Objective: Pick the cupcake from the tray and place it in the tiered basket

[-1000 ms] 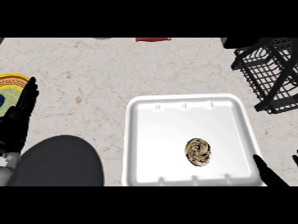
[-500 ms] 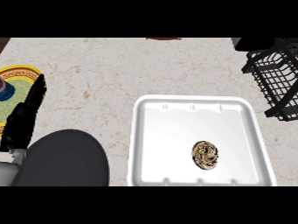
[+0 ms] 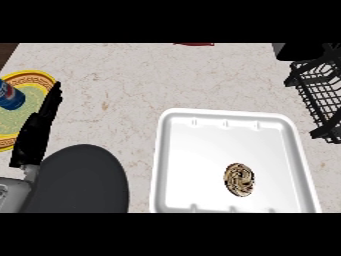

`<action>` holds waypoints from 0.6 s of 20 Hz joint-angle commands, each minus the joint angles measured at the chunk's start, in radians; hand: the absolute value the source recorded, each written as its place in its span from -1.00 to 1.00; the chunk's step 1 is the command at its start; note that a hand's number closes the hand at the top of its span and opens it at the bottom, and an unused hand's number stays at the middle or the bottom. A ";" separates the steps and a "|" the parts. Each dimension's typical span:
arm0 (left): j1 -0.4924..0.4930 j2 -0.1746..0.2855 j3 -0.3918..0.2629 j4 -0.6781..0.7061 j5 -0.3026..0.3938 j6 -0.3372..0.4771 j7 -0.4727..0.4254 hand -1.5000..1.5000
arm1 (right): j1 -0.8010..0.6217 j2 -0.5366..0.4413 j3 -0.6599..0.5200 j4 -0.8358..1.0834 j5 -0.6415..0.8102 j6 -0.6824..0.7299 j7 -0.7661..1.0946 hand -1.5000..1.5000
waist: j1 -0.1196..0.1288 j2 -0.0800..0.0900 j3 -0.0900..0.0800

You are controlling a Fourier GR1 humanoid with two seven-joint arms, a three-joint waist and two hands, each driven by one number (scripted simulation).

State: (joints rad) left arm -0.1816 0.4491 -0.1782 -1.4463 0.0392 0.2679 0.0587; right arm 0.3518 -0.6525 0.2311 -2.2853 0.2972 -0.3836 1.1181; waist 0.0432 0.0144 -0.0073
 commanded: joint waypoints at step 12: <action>0.040 0.006 0.042 0.026 0.006 -0.032 -0.040 0.00 | -0.273 0.133 0.148 0.189 0.046 0.150 0.369 -1.00 | -0.018 -0.010 0.003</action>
State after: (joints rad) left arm -0.1697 0.4486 -0.1559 -1.4339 0.0348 0.2511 0.0469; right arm 0.1315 -0.5624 0.3432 -2.1254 0.3159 -0.2704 1.2465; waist 0.0340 0.0071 -0.0049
